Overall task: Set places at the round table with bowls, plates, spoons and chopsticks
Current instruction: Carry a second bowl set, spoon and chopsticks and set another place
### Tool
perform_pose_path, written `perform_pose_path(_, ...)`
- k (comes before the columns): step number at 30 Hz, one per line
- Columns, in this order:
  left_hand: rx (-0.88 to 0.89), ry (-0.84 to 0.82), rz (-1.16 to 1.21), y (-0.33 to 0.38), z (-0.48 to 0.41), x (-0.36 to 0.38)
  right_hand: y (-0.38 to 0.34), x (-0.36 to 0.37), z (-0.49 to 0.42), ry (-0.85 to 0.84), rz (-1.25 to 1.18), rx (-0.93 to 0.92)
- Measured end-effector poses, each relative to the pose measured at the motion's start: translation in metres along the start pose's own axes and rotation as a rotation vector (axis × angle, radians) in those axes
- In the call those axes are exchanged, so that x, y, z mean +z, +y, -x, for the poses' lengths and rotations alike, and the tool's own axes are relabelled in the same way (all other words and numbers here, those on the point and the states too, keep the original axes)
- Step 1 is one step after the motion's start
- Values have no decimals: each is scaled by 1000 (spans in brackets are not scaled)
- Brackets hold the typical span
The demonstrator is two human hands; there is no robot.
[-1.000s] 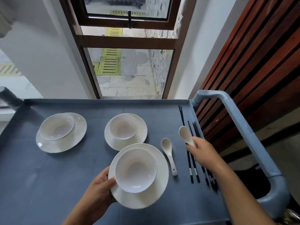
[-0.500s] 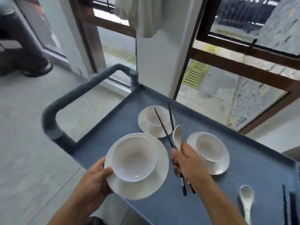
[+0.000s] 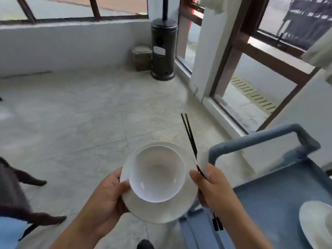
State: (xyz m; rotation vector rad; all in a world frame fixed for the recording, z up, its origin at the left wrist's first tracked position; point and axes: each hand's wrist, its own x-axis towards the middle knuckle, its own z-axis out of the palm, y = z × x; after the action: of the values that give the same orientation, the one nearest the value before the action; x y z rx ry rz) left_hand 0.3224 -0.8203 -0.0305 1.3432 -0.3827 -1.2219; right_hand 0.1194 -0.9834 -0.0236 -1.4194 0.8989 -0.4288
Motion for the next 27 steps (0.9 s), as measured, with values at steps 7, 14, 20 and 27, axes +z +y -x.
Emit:
perform_pose_path(7,63,317,53,44,-11,-115,-28,132,-107,-232,108,-33)
perform_pose_path(14,75,696,143,61,-36,-201,-44,244,-205,-429,331,-121)
perform_pose_path(20,105,1003,223,84,-78,-281,-62,349,-303,-614,459,-236)
perform_pose_path(27,124,1258,404,134,-117,-363,-115,480,-409,-889,557,-353)
